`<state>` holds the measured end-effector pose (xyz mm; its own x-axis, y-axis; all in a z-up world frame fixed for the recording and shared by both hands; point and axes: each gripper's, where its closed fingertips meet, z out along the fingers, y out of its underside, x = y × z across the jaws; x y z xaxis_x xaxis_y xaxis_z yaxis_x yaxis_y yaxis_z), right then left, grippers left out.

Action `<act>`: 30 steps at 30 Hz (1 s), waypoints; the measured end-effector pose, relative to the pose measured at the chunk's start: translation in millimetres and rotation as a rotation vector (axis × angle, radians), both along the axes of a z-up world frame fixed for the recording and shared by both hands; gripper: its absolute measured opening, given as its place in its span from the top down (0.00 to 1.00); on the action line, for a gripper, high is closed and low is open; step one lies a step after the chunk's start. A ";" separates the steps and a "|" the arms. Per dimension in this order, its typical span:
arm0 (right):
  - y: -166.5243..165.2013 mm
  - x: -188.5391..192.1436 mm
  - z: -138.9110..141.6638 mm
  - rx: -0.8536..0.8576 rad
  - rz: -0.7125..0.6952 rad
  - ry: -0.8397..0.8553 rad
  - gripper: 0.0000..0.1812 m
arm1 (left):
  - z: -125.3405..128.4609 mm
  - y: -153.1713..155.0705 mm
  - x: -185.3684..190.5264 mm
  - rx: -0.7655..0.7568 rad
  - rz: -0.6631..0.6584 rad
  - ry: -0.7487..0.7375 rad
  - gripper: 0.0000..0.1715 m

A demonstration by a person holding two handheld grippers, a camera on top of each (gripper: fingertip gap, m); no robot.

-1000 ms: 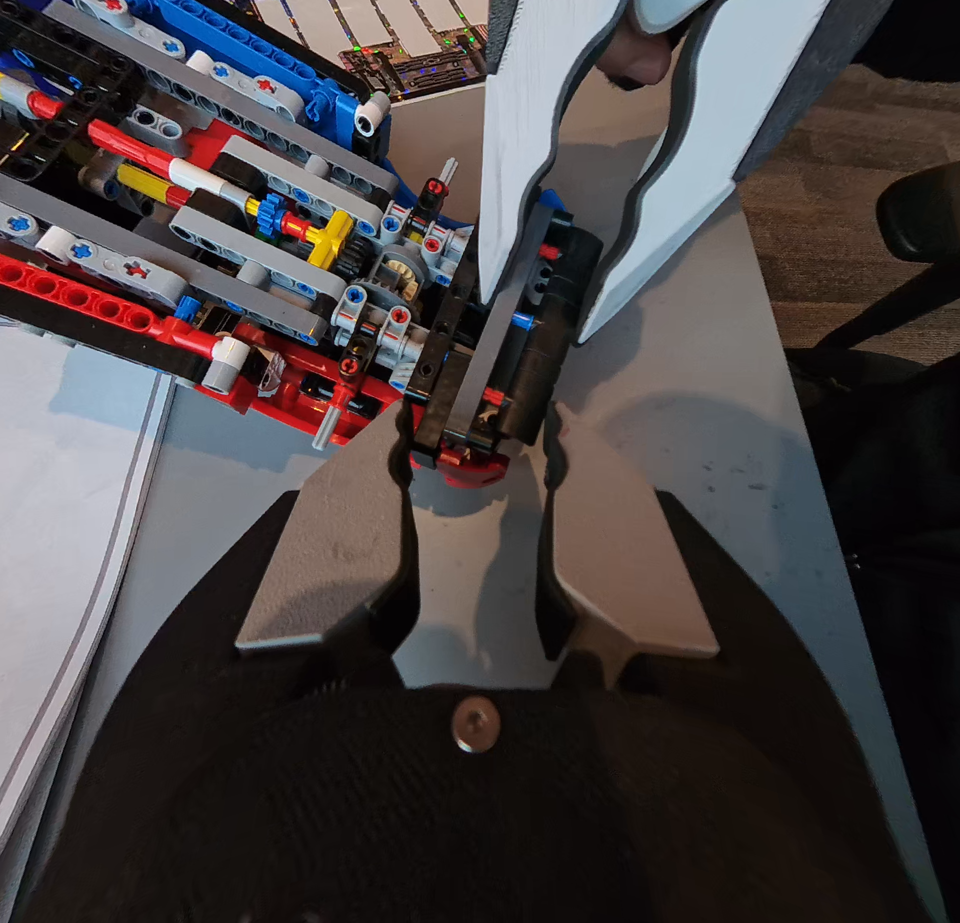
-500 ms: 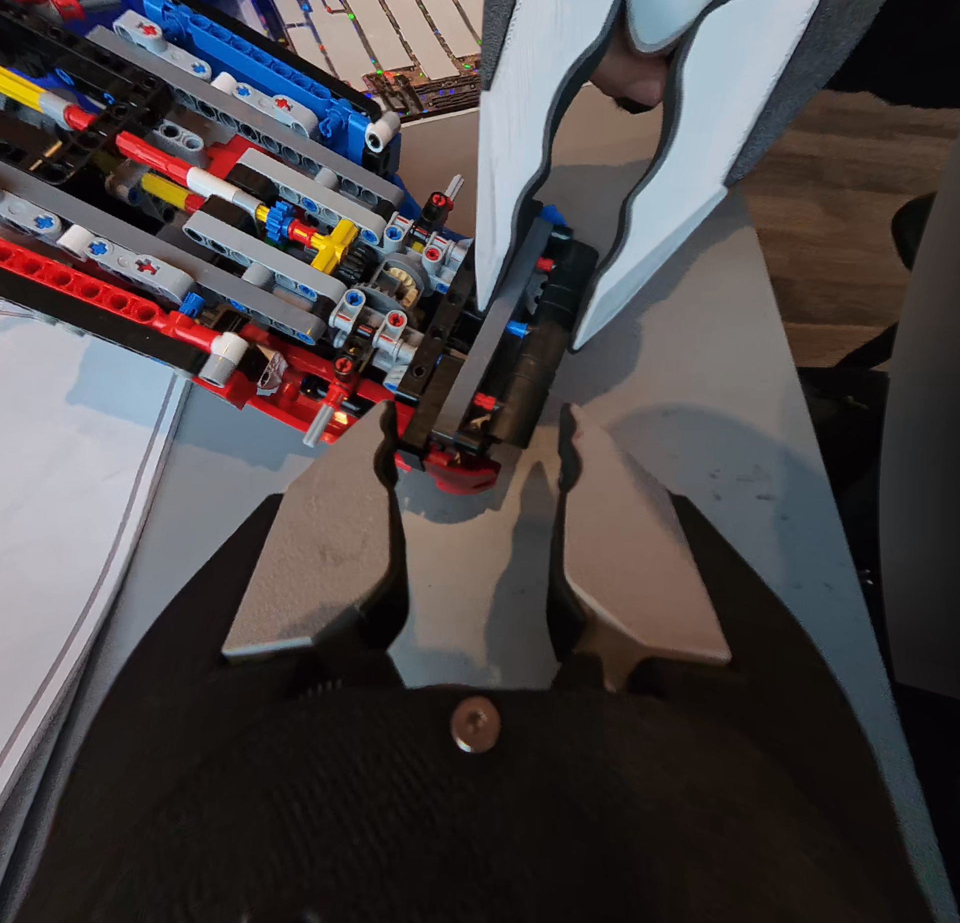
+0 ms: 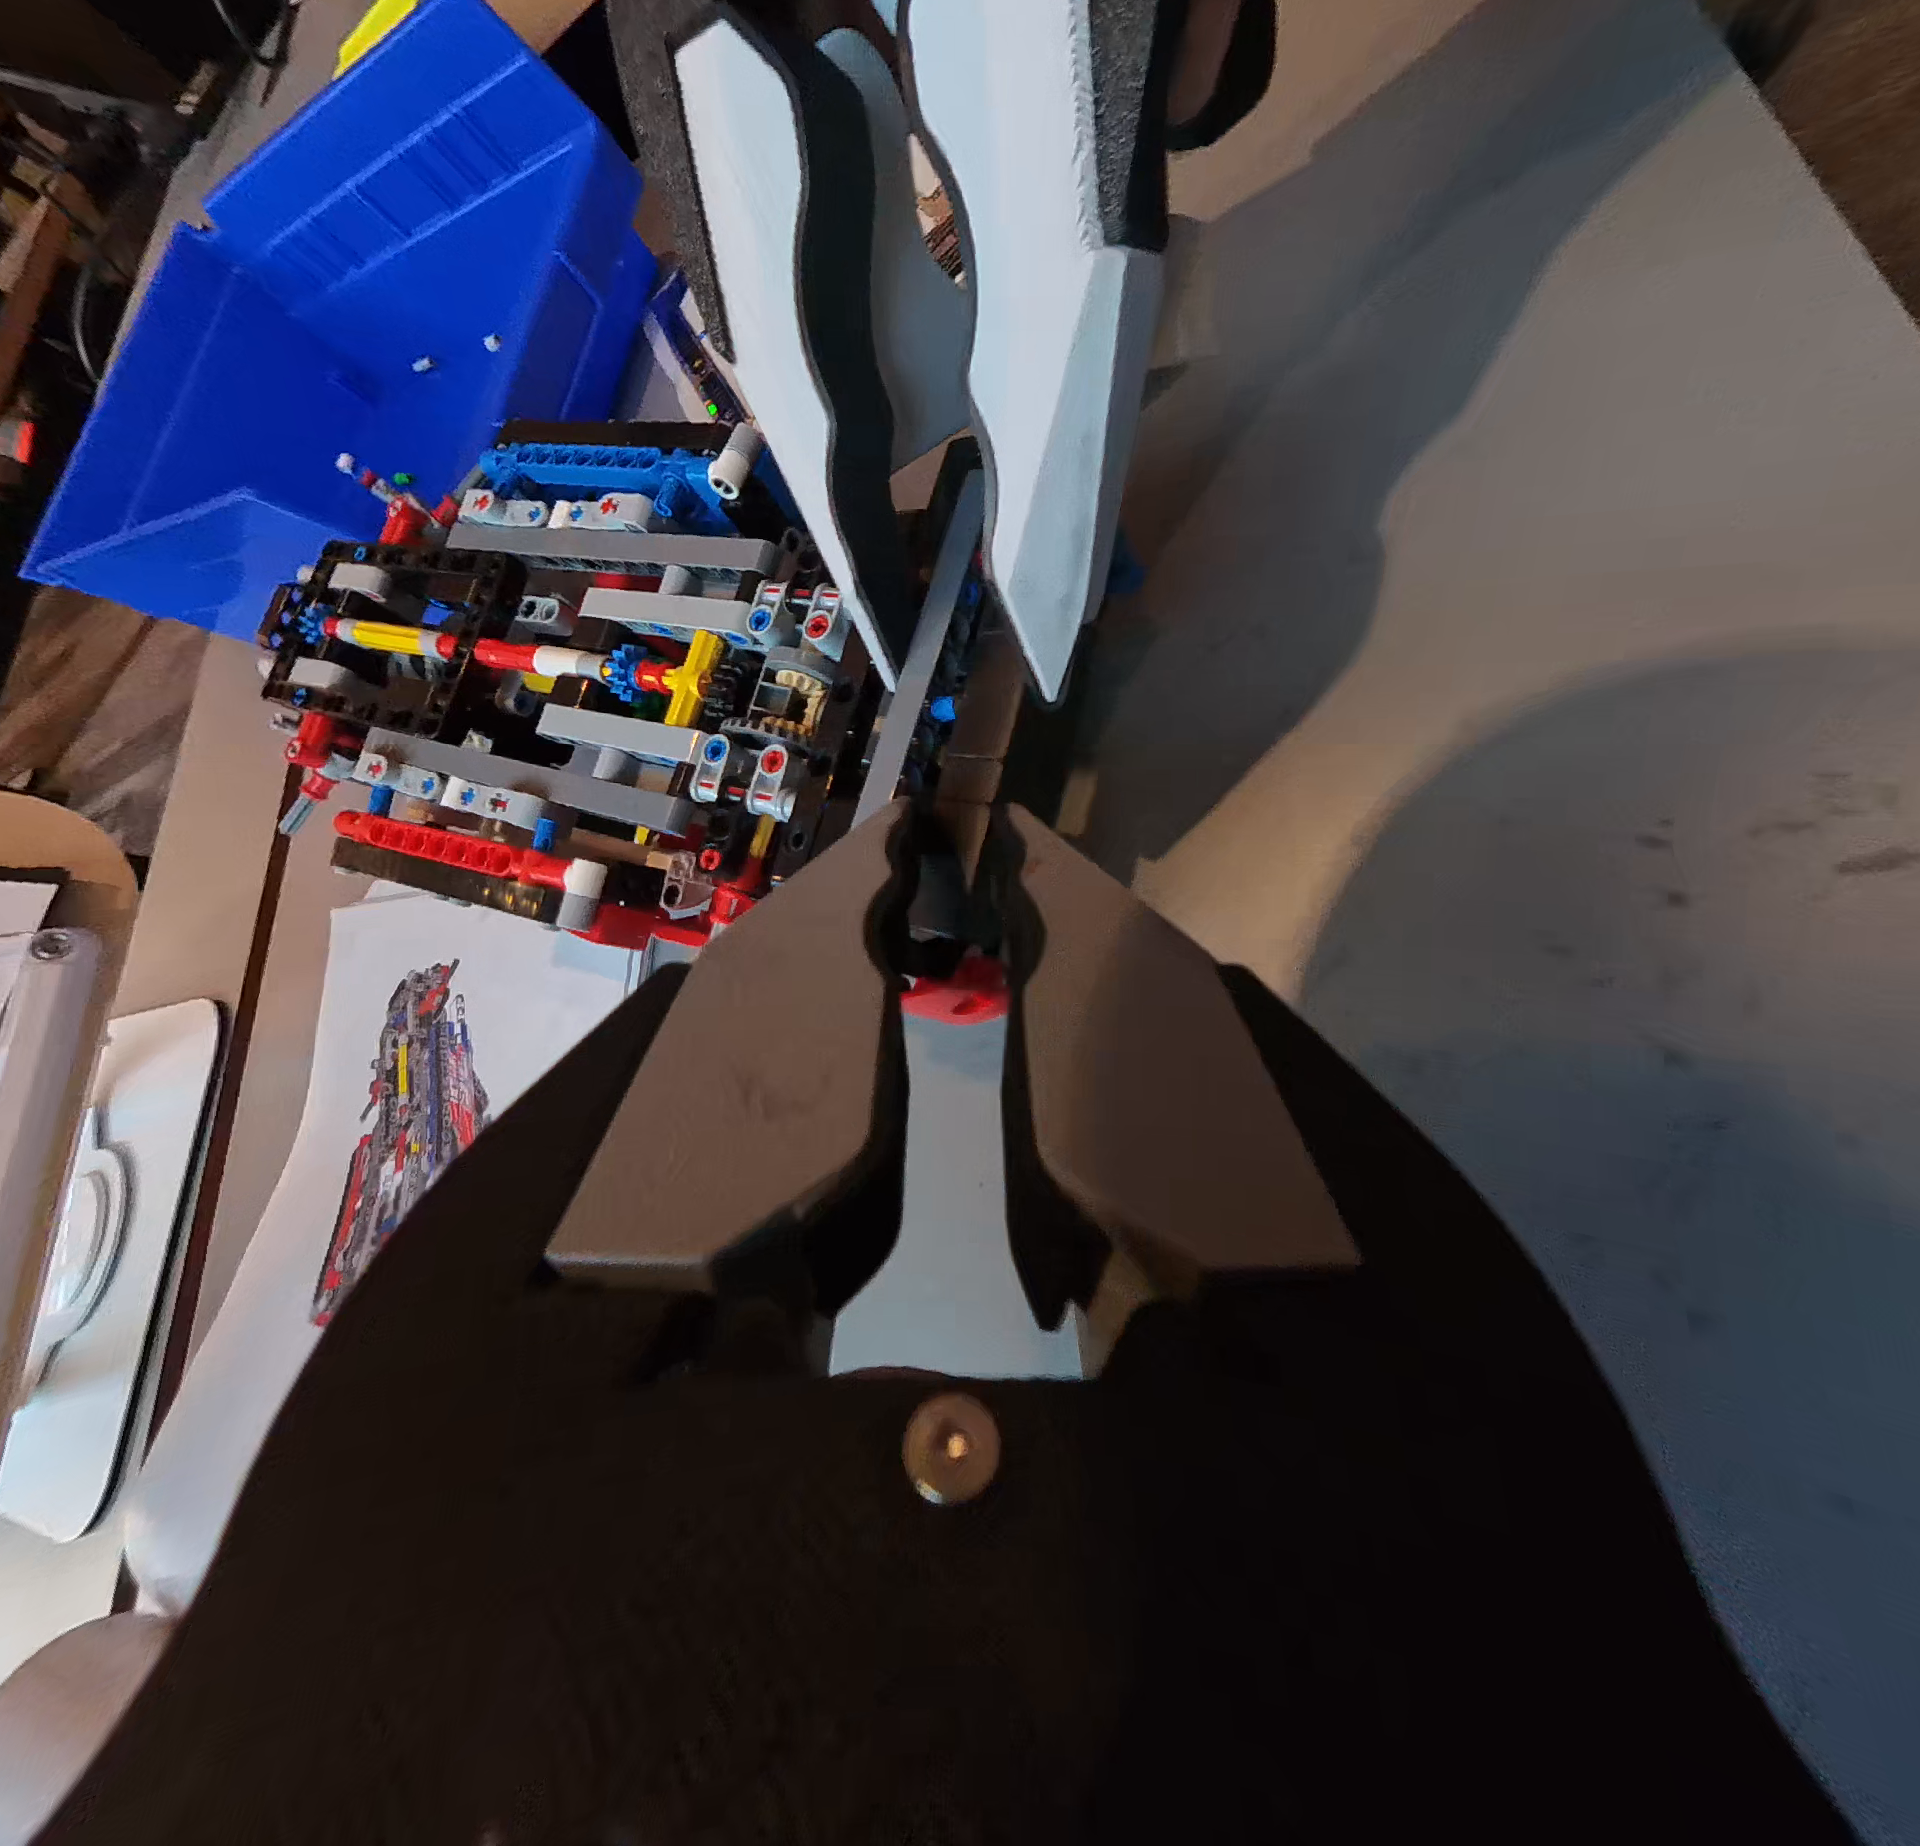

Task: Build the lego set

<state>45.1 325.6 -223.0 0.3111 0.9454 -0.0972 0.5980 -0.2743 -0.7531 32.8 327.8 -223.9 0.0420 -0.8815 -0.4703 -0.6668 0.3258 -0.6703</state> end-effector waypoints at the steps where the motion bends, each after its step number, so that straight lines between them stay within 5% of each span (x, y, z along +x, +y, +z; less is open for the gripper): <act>1: -0.2 0.4 -0.1 0.003 0.000 -0.002 0.82 | 0.6 -1.4 0.5 -0.013 -0.011 0.003 0.95; 6: 1.2 0.6 0.1 0.019 -0.005 0.008 0.84 | 3.2 -0.8 0.3 -0.007 -0.017 0.020 0.97; 14: 1.3 3.2 2.5 0.090 -0.025 -0.012 0.81 | 3.5 -1.3 0.8 0.238 -0.102 0.077 0.98; 20: -3.0 1.6 19.4 0.449 -0.042 -0.078 0.85 | 4.7 -1.7 2.8 0.301 -0.129 0.064 0.97; 30: -9.2 1.5 18.2 1.164 -0.072 -0.488 0.99 | 8.2 -6.0 3.6 0.336 -0.116 0.018 0.96</act>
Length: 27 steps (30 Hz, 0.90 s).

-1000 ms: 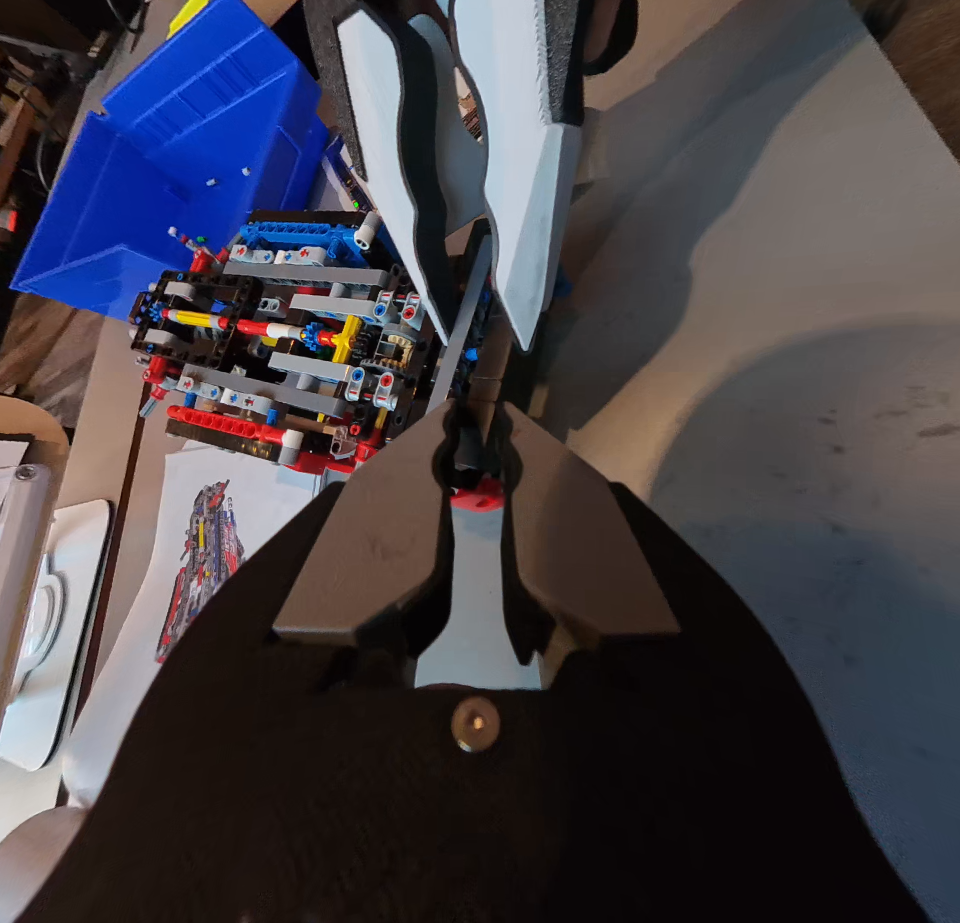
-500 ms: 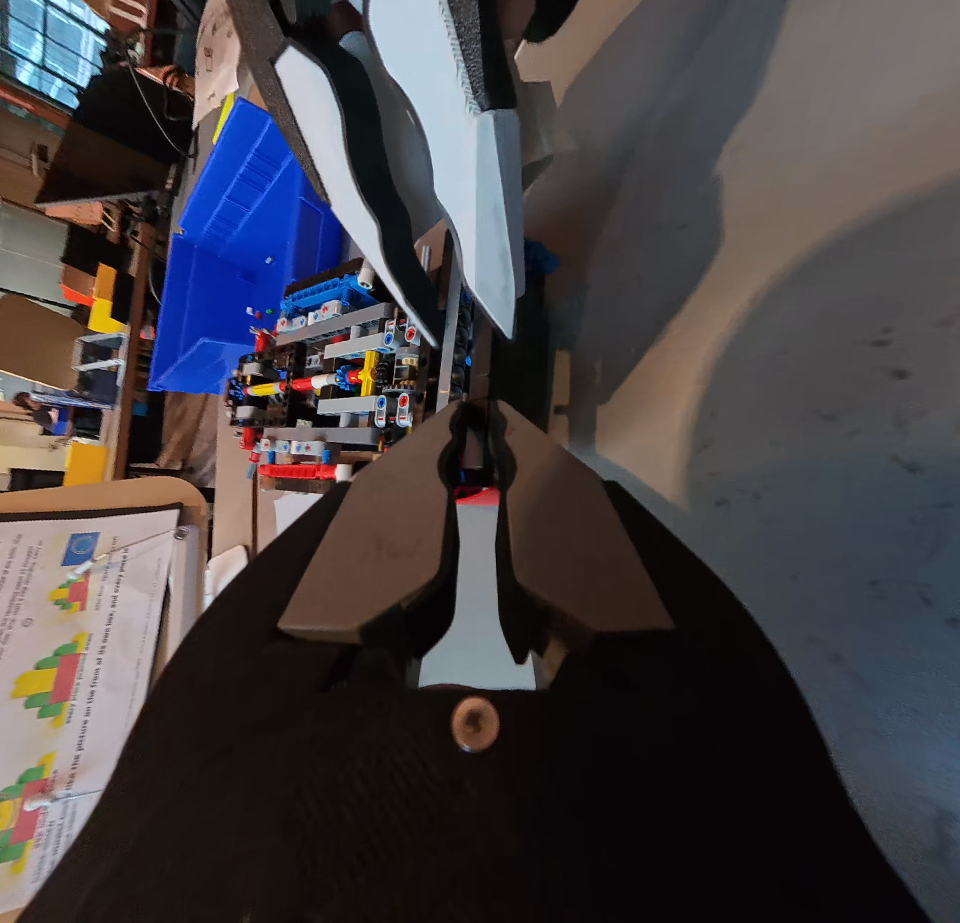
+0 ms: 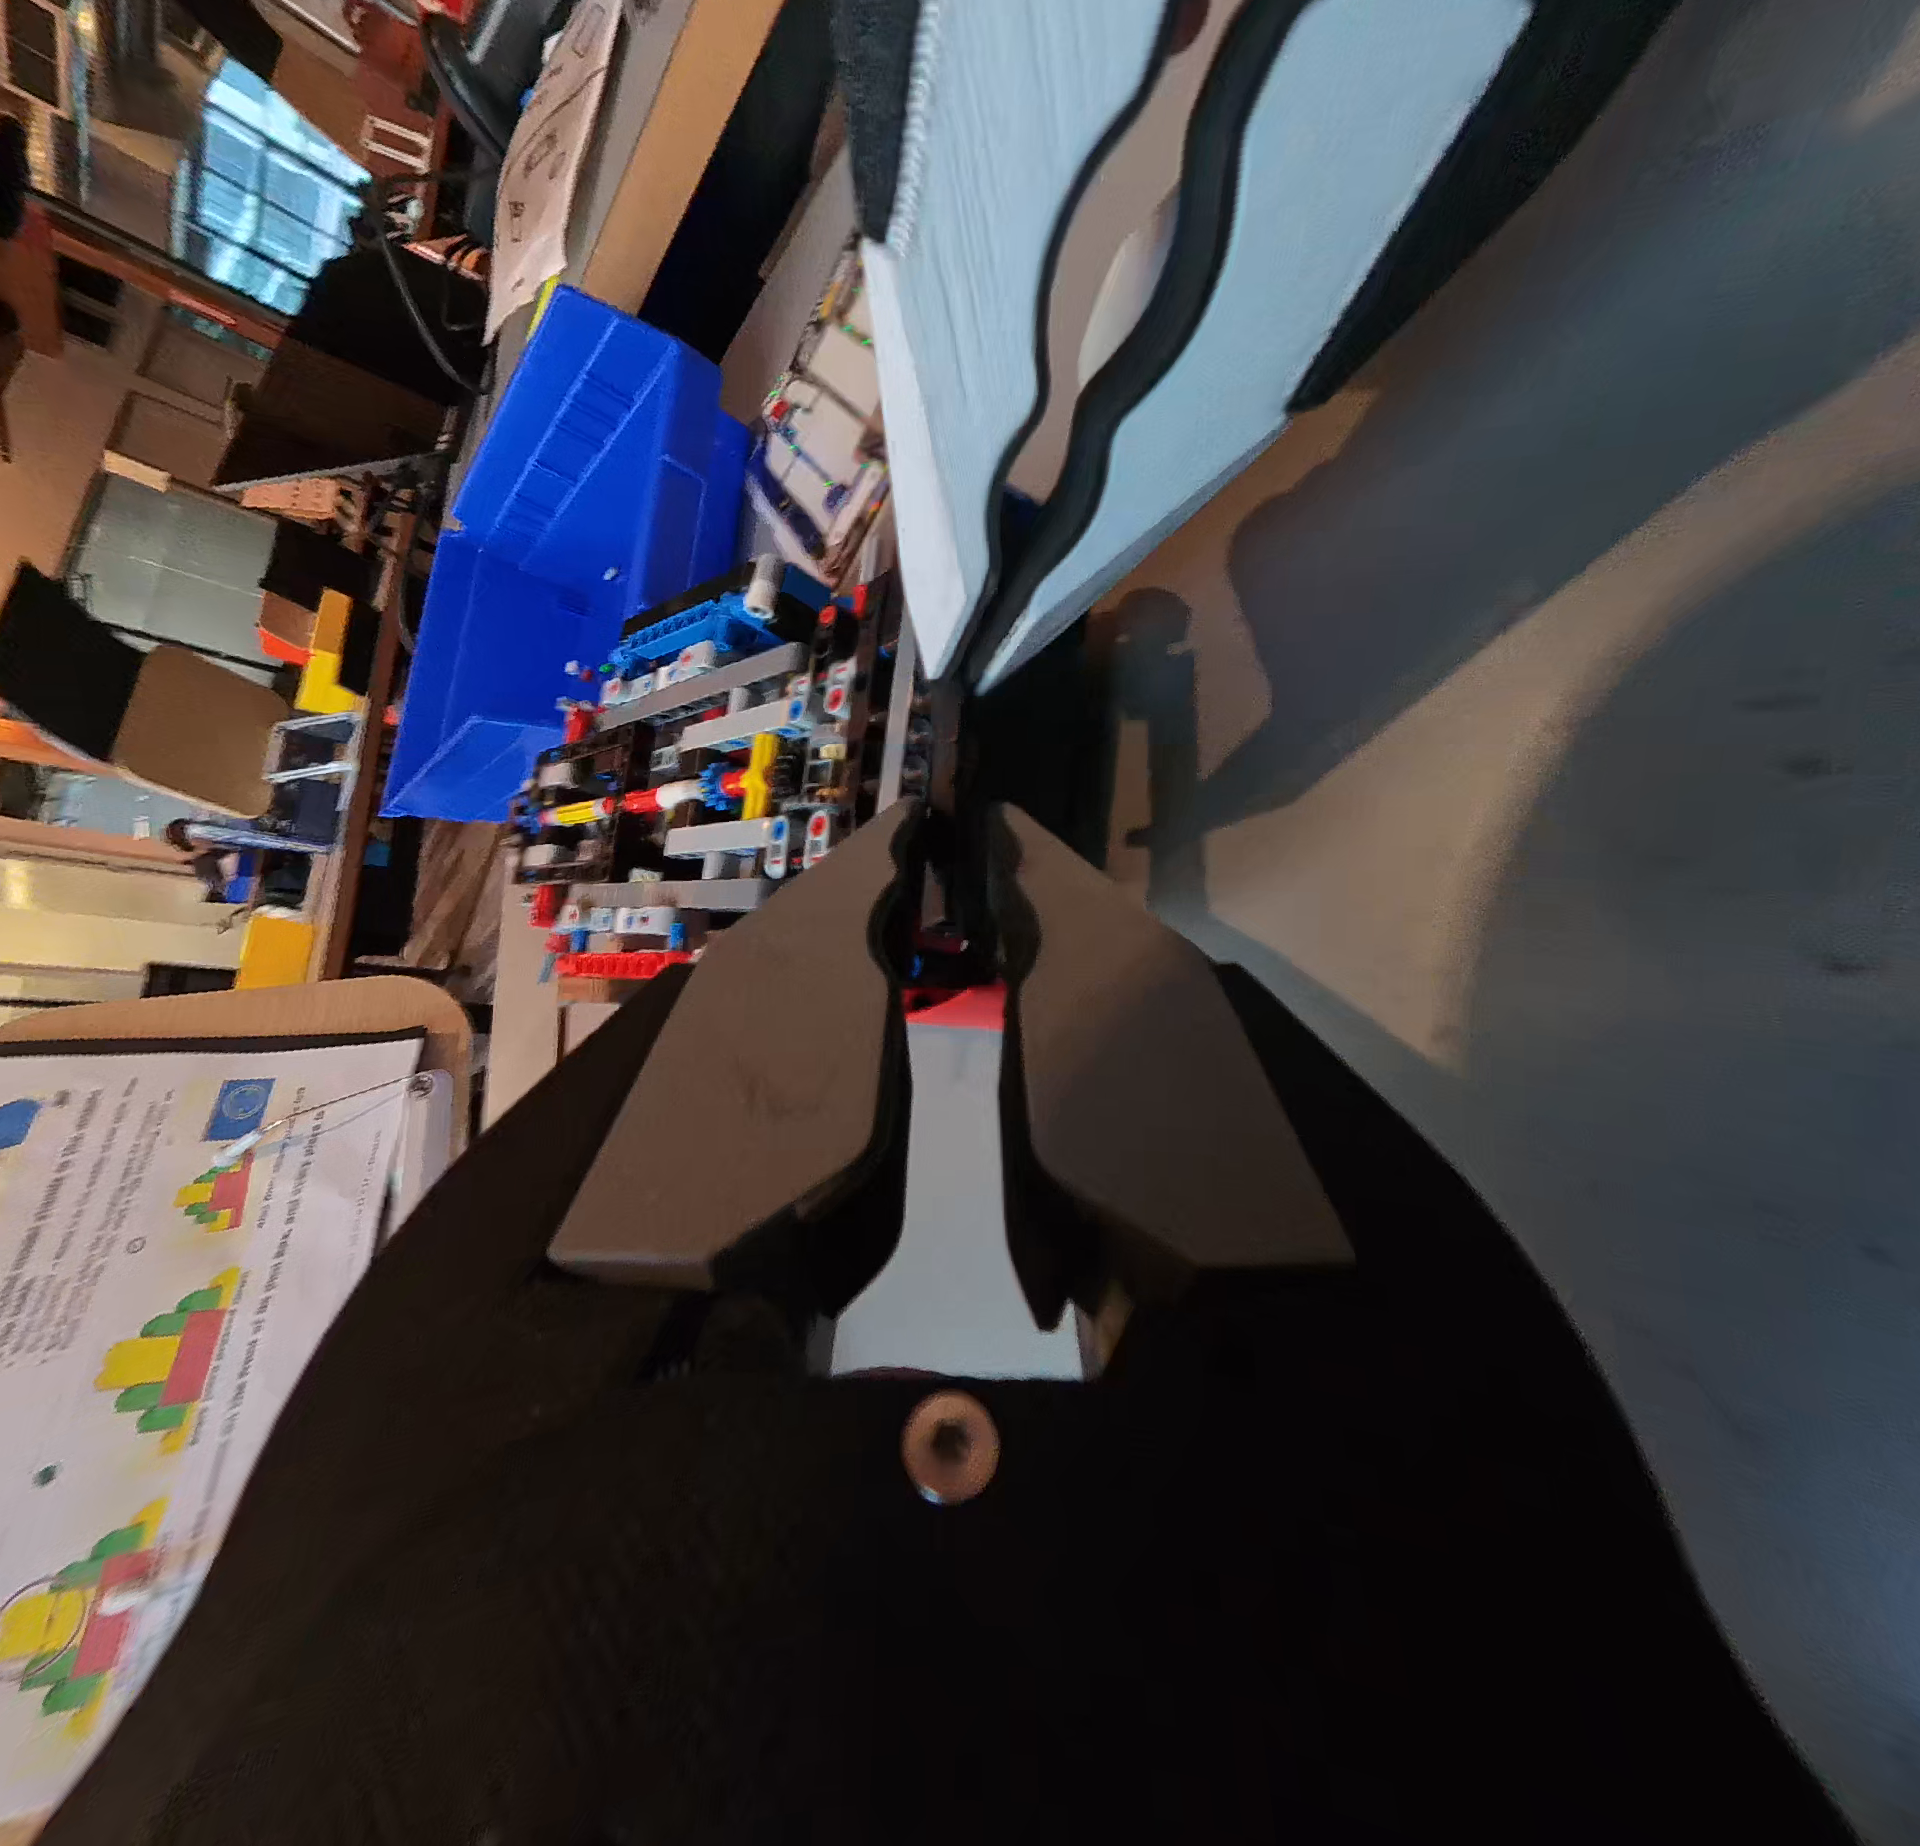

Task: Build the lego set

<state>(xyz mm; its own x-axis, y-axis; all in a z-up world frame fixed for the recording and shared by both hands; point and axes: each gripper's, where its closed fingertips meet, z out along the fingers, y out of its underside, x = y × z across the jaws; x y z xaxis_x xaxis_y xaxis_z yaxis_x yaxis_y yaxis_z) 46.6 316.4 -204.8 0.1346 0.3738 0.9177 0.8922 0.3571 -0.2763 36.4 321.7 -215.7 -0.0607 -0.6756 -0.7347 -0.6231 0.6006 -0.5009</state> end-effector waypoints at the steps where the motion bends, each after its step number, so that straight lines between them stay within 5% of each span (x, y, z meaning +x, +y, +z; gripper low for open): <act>1: -4.6 -0.3 0.4 0.050 -0.005 -0.020 0.99 | -1.5 -7.2 0.2 -0.055 -0.021 0.003 0.90; 6: -24.0 9.3 8.5 0.190 -0.048 -0.001 0.99 | 27.4 -28.2 -8.1 -0.548 -0.114 -0.100 0.83; 13: -22.7 9.7 8.0 0.301 -0.093 -0.066 0.99 | 38.2 15.5 4.7 -0.778 -0.080 0.098 0.89; 19: -18.1 7.5 -6.1 0.322 -0.089 -0.106 1.00 | 1.6 16.5 10.4 -0.809 -0.052 0.402 0.91; 27: -19.3 8.5 4.4 0.439 -0.065 -0.098 1.00 | -10.9 9.5 14.6 -0.791 -0.027 0.507 0.96</act>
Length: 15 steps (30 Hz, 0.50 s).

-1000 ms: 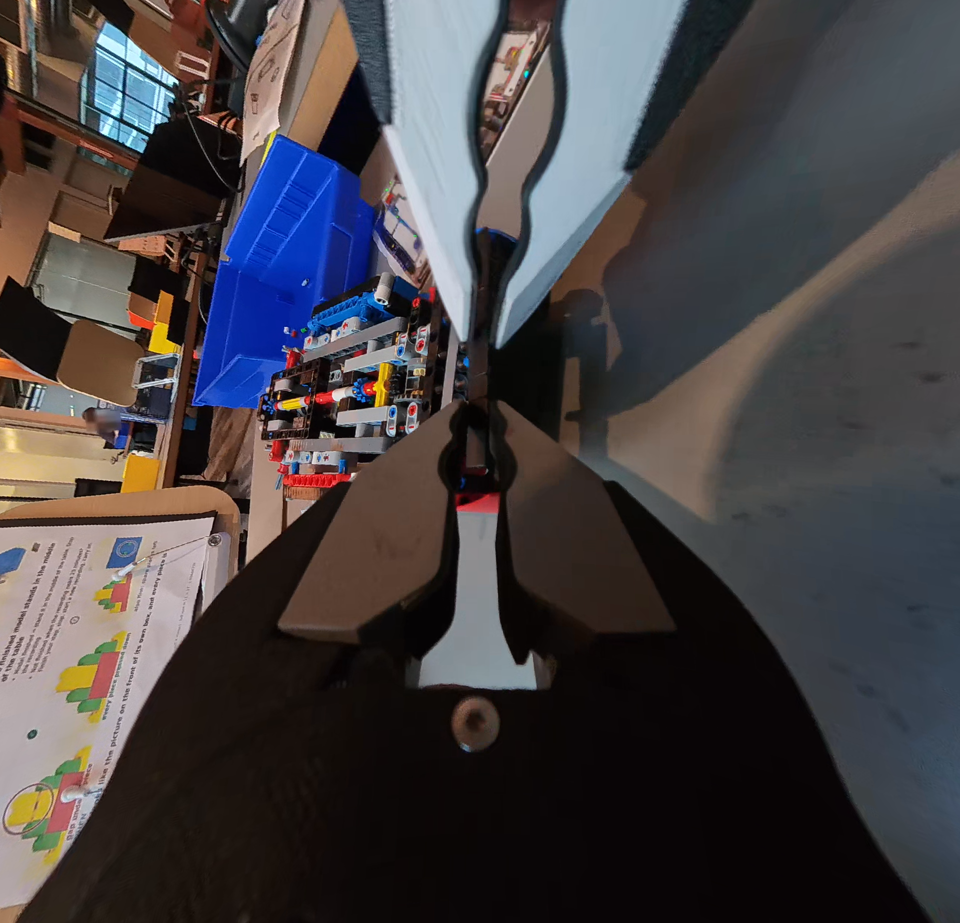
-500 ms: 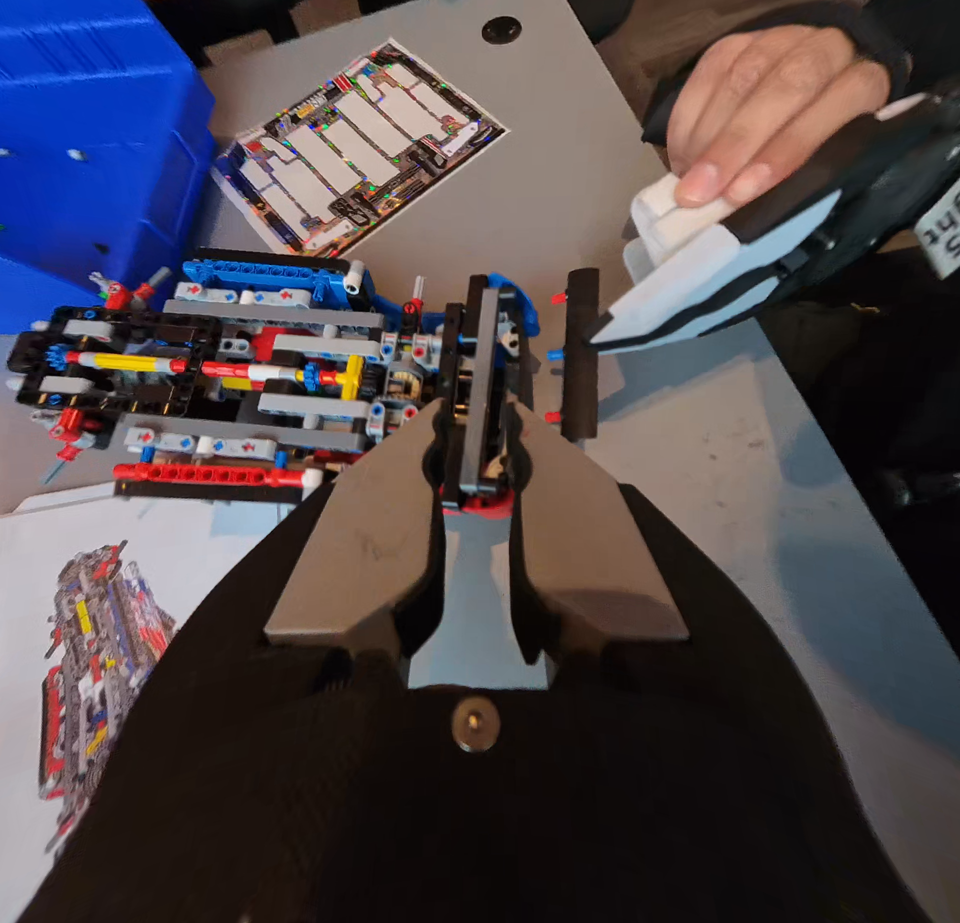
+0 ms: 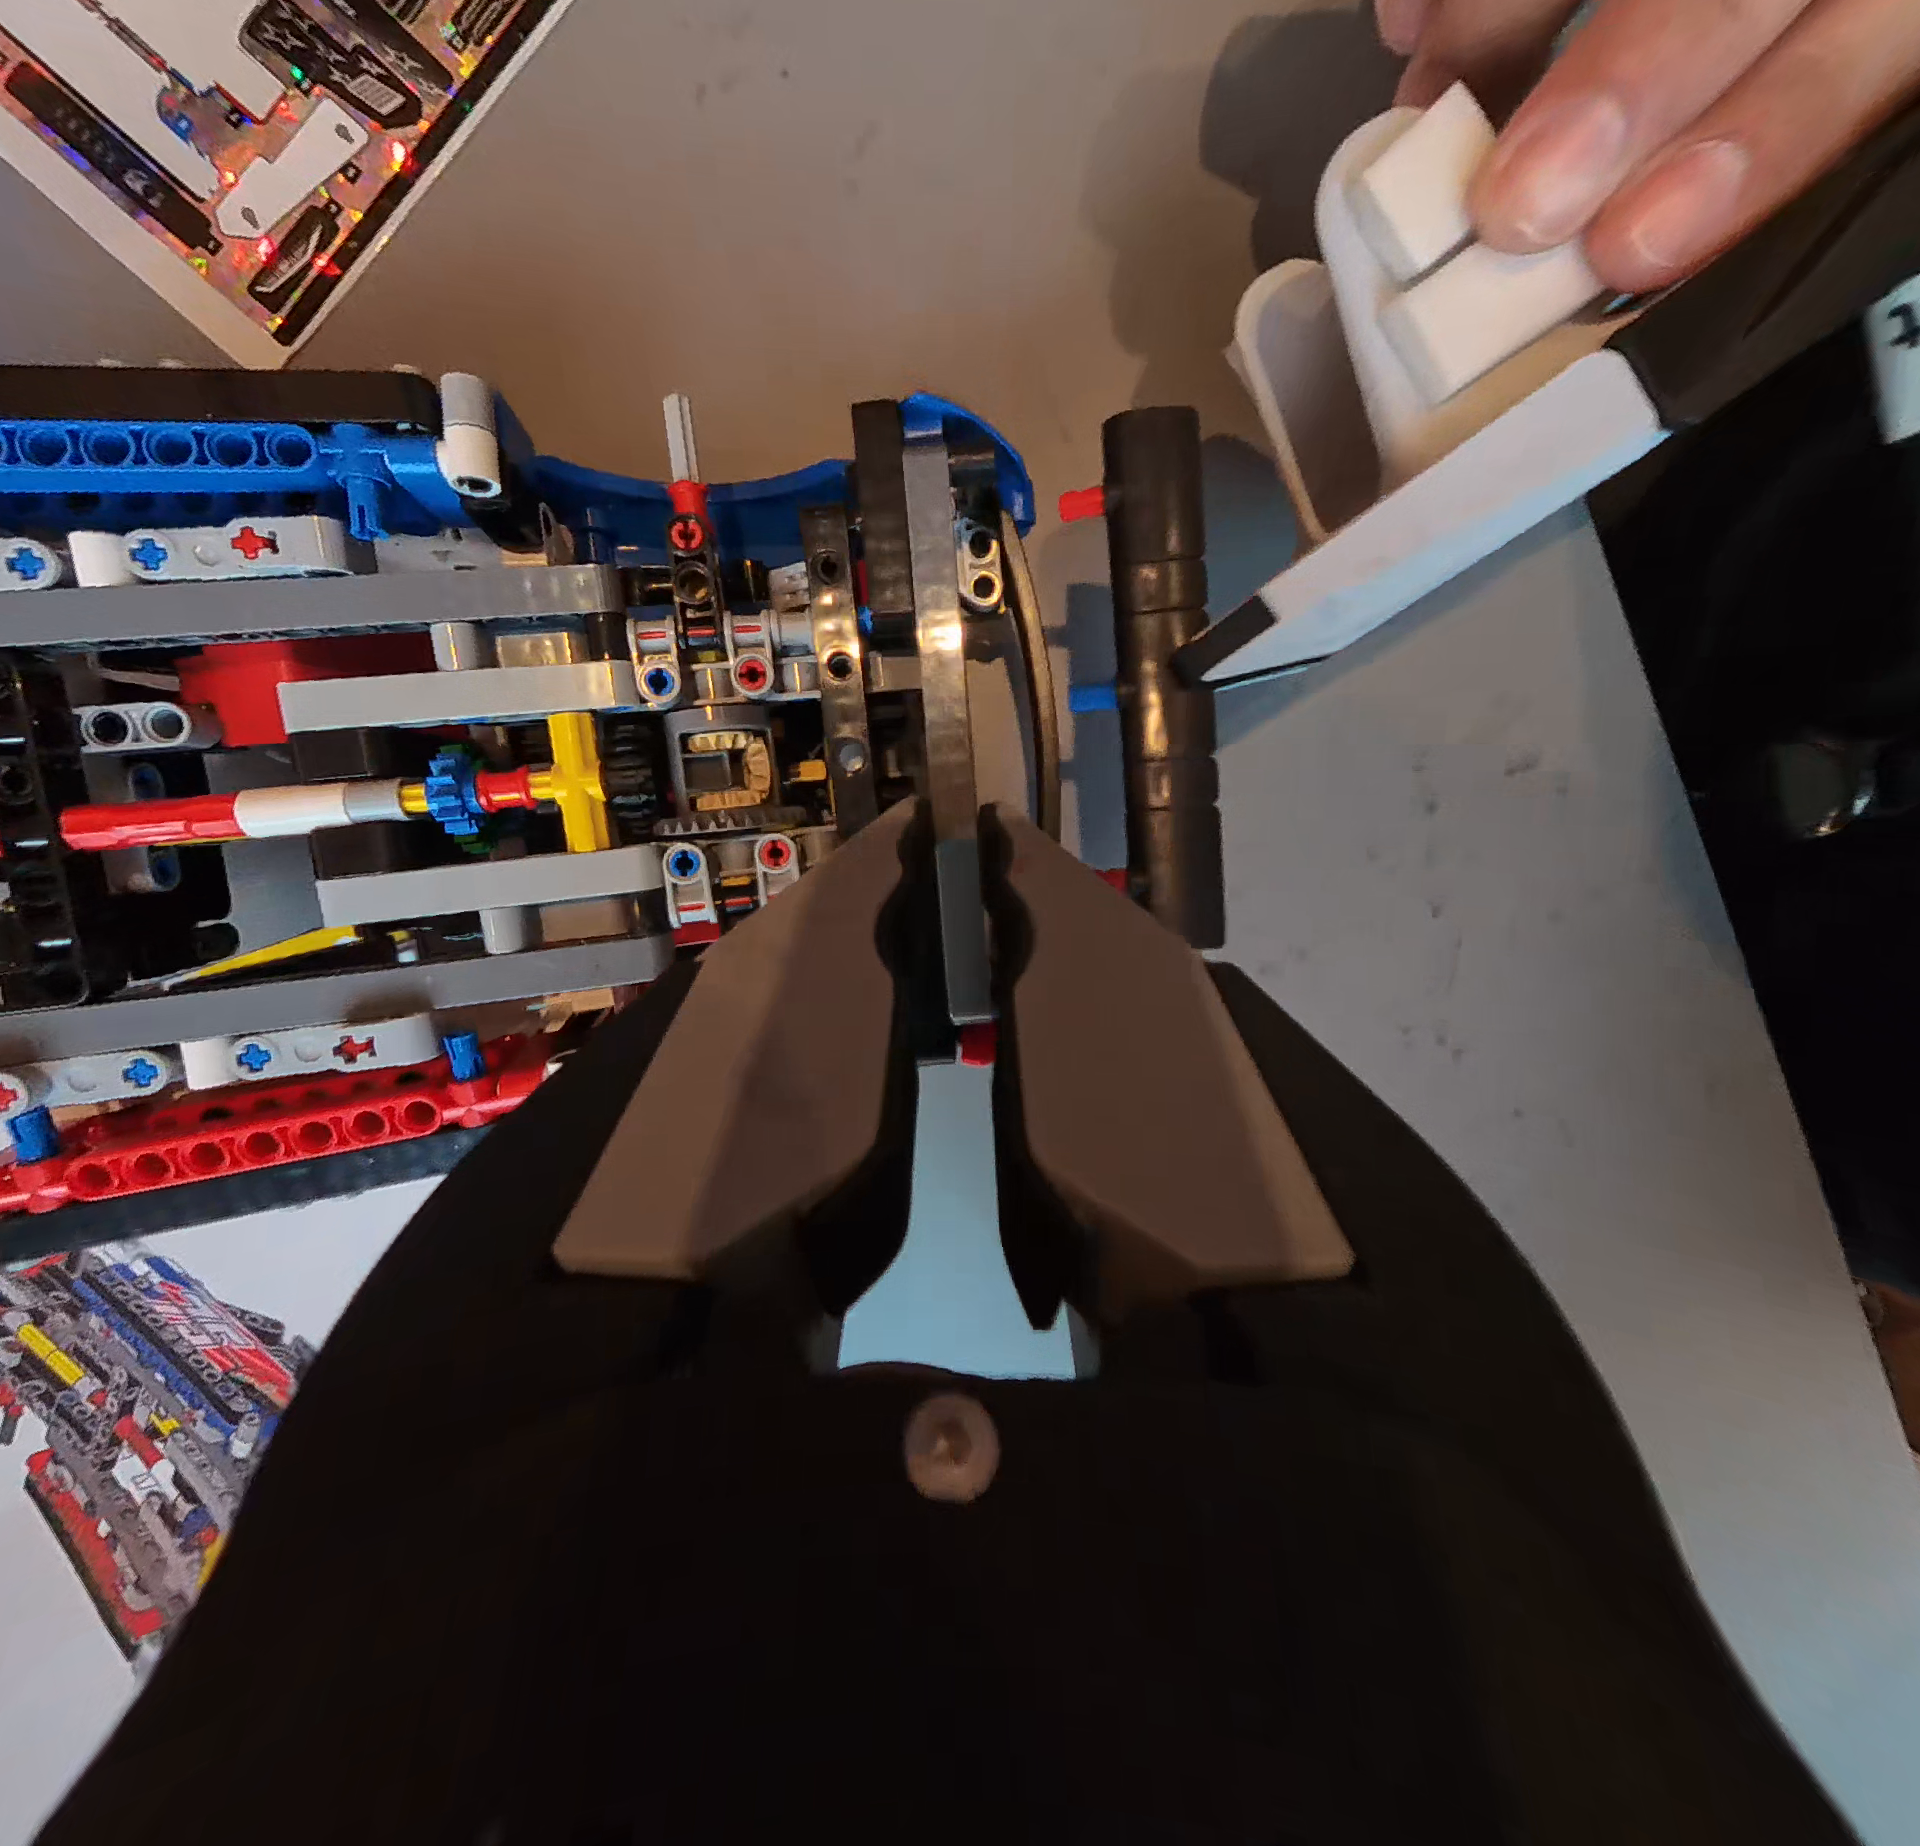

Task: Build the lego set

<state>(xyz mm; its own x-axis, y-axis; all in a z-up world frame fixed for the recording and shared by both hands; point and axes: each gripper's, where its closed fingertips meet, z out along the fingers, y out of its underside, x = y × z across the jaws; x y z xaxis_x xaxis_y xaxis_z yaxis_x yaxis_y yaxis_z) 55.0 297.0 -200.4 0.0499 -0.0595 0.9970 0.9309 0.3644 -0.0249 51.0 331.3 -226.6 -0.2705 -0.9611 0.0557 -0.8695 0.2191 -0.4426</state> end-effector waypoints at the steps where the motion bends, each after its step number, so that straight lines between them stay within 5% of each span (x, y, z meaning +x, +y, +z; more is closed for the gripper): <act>1: 2.0 1.3 -1.8 0.007 0.000 -0.012 0.99 | 0.6 -0.6 0.9 -0.015 0.008 0.003 0.97; 15: 13.5 8.2 -3.0 -0.025 0.020 -0.021 0.99 | 12.2 -8.0 8.7 -0.324 0.088 0.031 0.95</act>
